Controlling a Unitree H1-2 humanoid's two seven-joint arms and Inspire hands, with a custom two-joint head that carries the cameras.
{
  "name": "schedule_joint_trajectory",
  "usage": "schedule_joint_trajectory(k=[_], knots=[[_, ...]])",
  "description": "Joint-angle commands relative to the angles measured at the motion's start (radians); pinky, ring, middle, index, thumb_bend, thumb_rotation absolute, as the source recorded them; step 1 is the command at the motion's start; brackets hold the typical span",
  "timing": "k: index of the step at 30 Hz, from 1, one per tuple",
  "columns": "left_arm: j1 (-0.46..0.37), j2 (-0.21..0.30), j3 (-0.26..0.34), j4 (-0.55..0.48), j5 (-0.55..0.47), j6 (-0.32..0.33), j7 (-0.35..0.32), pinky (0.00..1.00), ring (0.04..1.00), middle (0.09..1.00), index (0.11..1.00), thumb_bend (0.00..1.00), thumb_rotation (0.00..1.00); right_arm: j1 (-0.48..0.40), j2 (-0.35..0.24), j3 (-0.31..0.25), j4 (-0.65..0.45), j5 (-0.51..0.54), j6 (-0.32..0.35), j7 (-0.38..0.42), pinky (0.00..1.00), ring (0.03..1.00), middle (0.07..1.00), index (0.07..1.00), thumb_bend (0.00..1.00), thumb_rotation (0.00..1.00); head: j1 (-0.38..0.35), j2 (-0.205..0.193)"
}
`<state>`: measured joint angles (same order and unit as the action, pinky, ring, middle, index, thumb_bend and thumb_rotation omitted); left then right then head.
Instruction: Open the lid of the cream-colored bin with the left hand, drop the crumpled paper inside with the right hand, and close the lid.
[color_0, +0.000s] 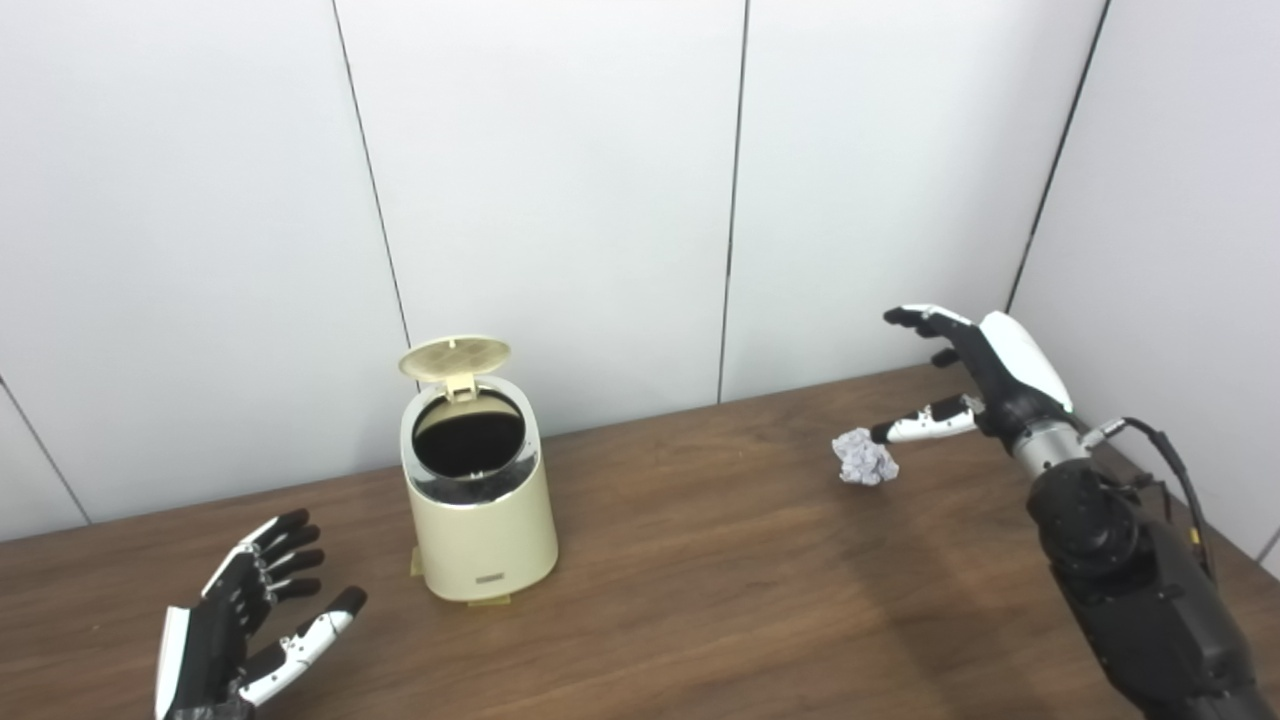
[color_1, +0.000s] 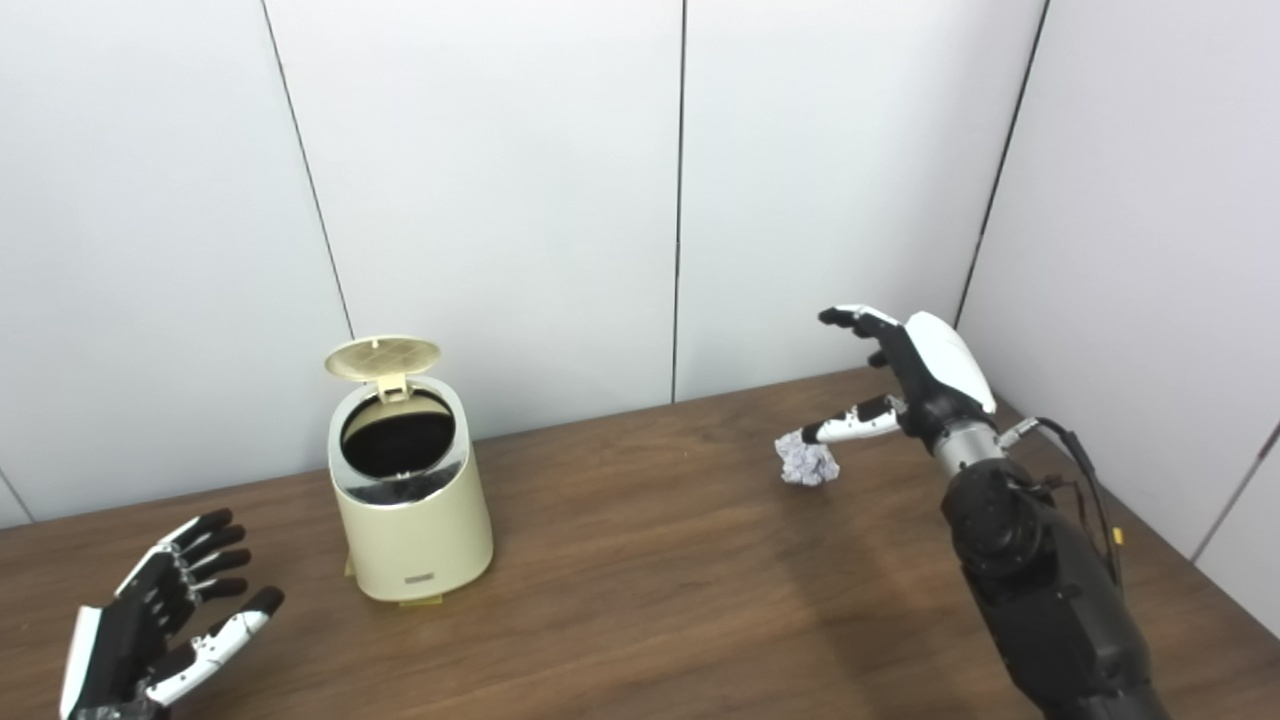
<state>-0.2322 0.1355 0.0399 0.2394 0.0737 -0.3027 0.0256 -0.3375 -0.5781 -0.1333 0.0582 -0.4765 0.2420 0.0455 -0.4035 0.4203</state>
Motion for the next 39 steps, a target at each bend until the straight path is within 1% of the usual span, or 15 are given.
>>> schedule_joint_trajectory(k=[1, 4, 7, 8, 10, 13, 17, 19, 20, 22, 24, 29, 32, 35, 39], knots=[[0.018, 0.008, 0.002, 0.029, -0.005, -0.029, -0.003, 0.66, 0.734, 0.772, 0.821, 0.66, 0.08, -0.043, -0.039, 0.009, 0.011, -0.022, 0.008, -0.009, 0.74, 0.886, 0.858, 0.834, 0.88, 0.13, 0.000, 0.001], [0.020, 0.015, 0.001, 0.028, -0.005, -0.027, -0.009, 0.66, 0.733, 0.771, 0.820, 0.68, 0.08, -0.061, -0.044, 0.036, 0.082, -0.042, 0.003, -0.027, 0.73, 0.861, 0.849, 0.828, 0.88, 0.11, -0.003, 0.003], [0.022, 0.016, 0.001, 0.021, -0.017, -0.024, -0.020, 0.65, 0.727, 0.765, 0.816, 0.69, 0.08, -0.081, -0.049, 0.065, 0.133, -0.038, -0.004, -0.013, 0.75, 0.880, 0.846, 0.839, 0.87, 0.12, -0.002, 0.007], [0.023, 0.016, 0.001, 0.017, -0.017, -0.021, -0.021, 0.65, 0.727, 0.765, 0.816, 0.69, 0.08, -0.088, -0.055, 0.079, 0.159, -0.038, -0.023, -0.012, 0.76, 0.882, 0.845, 0.840, 0.87, 0.12, -0.002, 0.009], [0.025, 0.016, 0.001, 0.011, -0.015, -0.015, -0.025, 0.65, 0.724, 0.760, 0.810, 0.68, 0.08, -0.098, -0.064, 0.101, 0.192, -0.039, -0.042, -0.006, 0.76, 0.861, 0.832, 0.847, 0.86, 0.18, -0.001, 0.010], [0.029, 0.015, 0.003, 0.000, -0.019, -0.001, -0.032, 0.65, 0.724, 0.754, 0.803, 0.68, 0.07, -0.111, -0.068, 0.126, 0.221, -0.031, -0.041, 0.012, 0.76, 0.869, 0.841, 0.848, 0.86, 0.22, 0.004, 0.014], [0.032, 0.015, 0.003, -0.011, -0.026, 0.012, -0.040, 0.66, 0.729, 0.753, 0.803, 0.68, 0.05, -0.131, -0.068, 0.162, 0.263, -0.043, -0.013, 0.037, 0.74, 0.859, 0.855, 0.852, 0.86, 0.26, 0.002, 0.016], [0.032, 0.017, 0.002, -0.011, -0.027, 0.014, -0.043, 0.65, 0.728, 0.753, 0.801, 0.68, 0.07, -0.141, -0.063, 0.177, 0.293, -0.048, 0.001, 0.040, 0.82, 0.879, 0.861, 0.856, 0.86, 0.27, 0.005, 0.017], [0.032, 0.017, 0.001, -0.011, -0.026, 0.015, -0.043, 0.65, 0.728, 0.753, 0.801, 0.68, 0.07, -0.147, -0.060, 0.184, 0.313, -0.051, 0.005, 0.036, 0.86, 0.900, 0.863, 0.857, 0.86, 0.25, 0.006, 0.018], [0.032, 0.016, 0.001, -0.014, -0.023, 0.018, -0.043, 0.65, 0.727, 0.751, 0.801, 0.68, 0.06, -0.156, -0.056, 0.198, 0.354, -0.057, 0.000, 0.024, 0.89, 0.924, 0.860, 0.851, 0.85, 0.24, 0.006, 0.018], [0.033, 0.014, 0.000, -0.019, -0.023, 0.024, -0.043, 0.65, 0.727, 0.752, 0.804, 0.67, 0.04, -0.160, -0.053, 0.208, 0.385, -0.056, -0.011, 0.011, 0.90, 0.926, 0.857, 0.842, 0.86, 0.24, 0.010, 0.022], [0.036, 0.015, -0.001, -0.023, -0.028, 0.030, -0.048, 0.65, 0.729, 0.753, 0.803, 0.67, 0.04, -0.167, -0.047, 0.231, 0.433, -0.062, -0.037, -0.019, 0.85, 0.903, 0.832, 0.820, 0.87, 0.26, 0.014, 0.026], [0.036, 0.017, -0.001, -0.024, -0.023, 0.027, -0.046, 0.65, 0.725, 0.750, 0.799, 0.67, 0.04, -0.168, -0.053, 0.249, 0.435, -0.068, -0.032, -0.017, 0.88, 0.910, 0.827, 0.815, 0.85, 0.28, 0.014, 0.030], [0.038, 0.018, -0.002, -0.030, -0.020, 0.033, -0.046, 0.66, 0.728, 0.751, 0.803, 0.65, 0.02, -0.168, -0.056, 0.257, 0.430, -0.069, -0.025, -0.016, 0.90, 0.909, 0.824, 0.808, 0.84, 0.27, 0.018, 0.034], [0.040, 0.019, -0.002, -0.032, -0.022, 0.033, -0.046, 0.64, 0.722, 0.749, 0.804, 0.66, 0.02, -0.170, -0.058, 0.267, 0.445, -0.072, -0.045, -0.035, 0.89, 0.894, 0.811, 0.787, 0.82, 0.27, 0.018, 0.035]])
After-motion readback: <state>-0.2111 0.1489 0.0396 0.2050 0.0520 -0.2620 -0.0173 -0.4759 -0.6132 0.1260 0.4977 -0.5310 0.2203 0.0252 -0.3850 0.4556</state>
